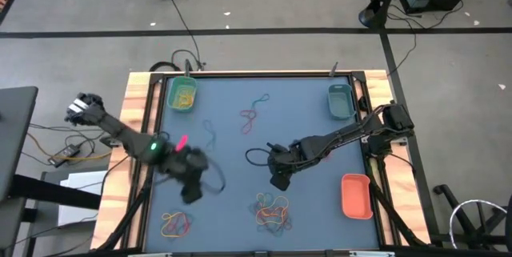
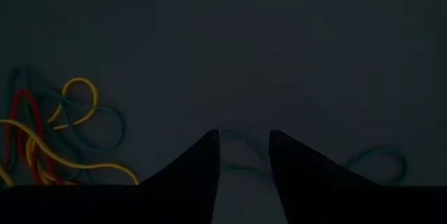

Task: Sort rubber bands into baskets
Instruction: Put the yellow rubber band into the green bin

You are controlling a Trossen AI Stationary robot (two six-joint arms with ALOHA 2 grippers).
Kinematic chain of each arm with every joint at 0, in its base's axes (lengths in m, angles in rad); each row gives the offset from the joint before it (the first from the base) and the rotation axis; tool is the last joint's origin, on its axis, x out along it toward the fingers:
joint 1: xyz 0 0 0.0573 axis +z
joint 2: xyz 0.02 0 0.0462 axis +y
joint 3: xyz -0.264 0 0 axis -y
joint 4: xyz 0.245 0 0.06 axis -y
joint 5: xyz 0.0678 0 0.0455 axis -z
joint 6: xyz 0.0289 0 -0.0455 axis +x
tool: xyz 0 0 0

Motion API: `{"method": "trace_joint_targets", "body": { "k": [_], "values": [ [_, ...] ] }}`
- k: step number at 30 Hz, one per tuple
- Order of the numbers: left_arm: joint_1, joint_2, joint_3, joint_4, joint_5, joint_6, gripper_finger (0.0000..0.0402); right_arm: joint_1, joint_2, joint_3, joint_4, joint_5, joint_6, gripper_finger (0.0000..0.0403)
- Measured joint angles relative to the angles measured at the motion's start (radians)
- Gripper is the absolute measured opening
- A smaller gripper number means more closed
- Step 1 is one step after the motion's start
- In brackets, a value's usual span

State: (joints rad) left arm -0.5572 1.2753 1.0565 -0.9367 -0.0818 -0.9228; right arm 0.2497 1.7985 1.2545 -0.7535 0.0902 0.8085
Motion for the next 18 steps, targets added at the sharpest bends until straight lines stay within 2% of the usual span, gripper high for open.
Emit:
{"method": "trace_joint_targets", "body": {
  "k": [3, 5, 9, 13, 18],
  "values": [
    [-0.163, 0.002, -0.083, 0.11, 0.033, -0.099, 0.0131, -0.009, 0.0, 0.0, 0.013, 0.022, -0.044, 0.0137],
    [-0.266, 0.002, -0.147, 0.252, 0.032, -0.202, 0.0131, -0.018, 0.0, 0.0, 0.027, 0.03, -0.071, 0.0137],
    [-0.414, 0.002, -0.26, 0.45, -0.069, -0.448, 0.0131, -0.033, 0.0, 0.0, 0.047, 0.044, -0.09, 0.0137],
    [-0.486, 0.003, -0.314, 0.456, -0.139, -0.605, 0.013, -0.039, 0.0, 0.0, 0.079, 0.044, -0.123, 0.0137],
    [-0.525, 0.051, -0.341, 0.461, -0.128, -0.638, 0.013, -0.049, 0.0, 0.0, 0.089, 0.042, -0.156, 0.0137]
  ]
}}
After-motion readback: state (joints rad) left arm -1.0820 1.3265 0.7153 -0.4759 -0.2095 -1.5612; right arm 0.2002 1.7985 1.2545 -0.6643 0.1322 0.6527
